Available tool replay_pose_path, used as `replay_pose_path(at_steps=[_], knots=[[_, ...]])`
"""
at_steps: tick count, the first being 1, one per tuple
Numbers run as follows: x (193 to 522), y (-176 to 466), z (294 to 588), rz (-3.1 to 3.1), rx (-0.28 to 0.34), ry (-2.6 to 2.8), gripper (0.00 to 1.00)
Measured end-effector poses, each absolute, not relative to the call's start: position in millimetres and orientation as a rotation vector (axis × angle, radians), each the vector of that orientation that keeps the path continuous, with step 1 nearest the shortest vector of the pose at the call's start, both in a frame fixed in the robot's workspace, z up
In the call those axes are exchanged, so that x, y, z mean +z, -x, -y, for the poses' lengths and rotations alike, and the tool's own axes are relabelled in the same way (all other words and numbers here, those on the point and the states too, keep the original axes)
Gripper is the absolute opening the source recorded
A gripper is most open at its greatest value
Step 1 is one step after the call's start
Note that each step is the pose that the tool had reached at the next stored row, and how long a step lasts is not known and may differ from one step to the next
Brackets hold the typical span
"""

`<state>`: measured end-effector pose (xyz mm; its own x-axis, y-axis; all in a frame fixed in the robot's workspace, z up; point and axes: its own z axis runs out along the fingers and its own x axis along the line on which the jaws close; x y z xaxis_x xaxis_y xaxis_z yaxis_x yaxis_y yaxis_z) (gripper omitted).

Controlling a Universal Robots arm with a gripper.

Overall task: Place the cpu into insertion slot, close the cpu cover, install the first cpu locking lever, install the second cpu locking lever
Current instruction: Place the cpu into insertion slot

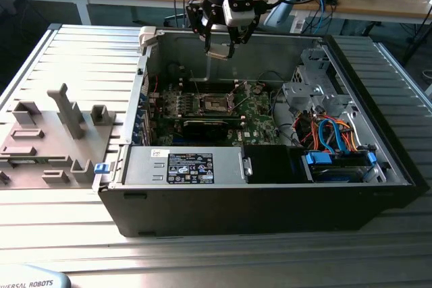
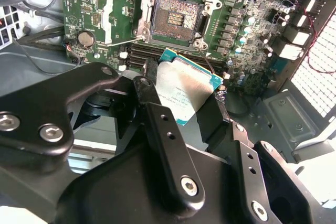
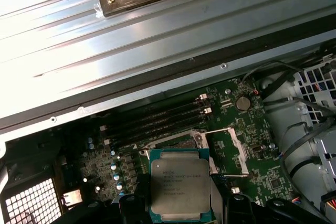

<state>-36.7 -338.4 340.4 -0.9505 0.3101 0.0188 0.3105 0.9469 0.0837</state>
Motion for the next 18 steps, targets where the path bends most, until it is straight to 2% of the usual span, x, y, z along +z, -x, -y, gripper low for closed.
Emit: replay_pose_path(at_steps=[18], knots=[[340.4,36.7,338.4,3.092,-0.134,0.508,0.54]])
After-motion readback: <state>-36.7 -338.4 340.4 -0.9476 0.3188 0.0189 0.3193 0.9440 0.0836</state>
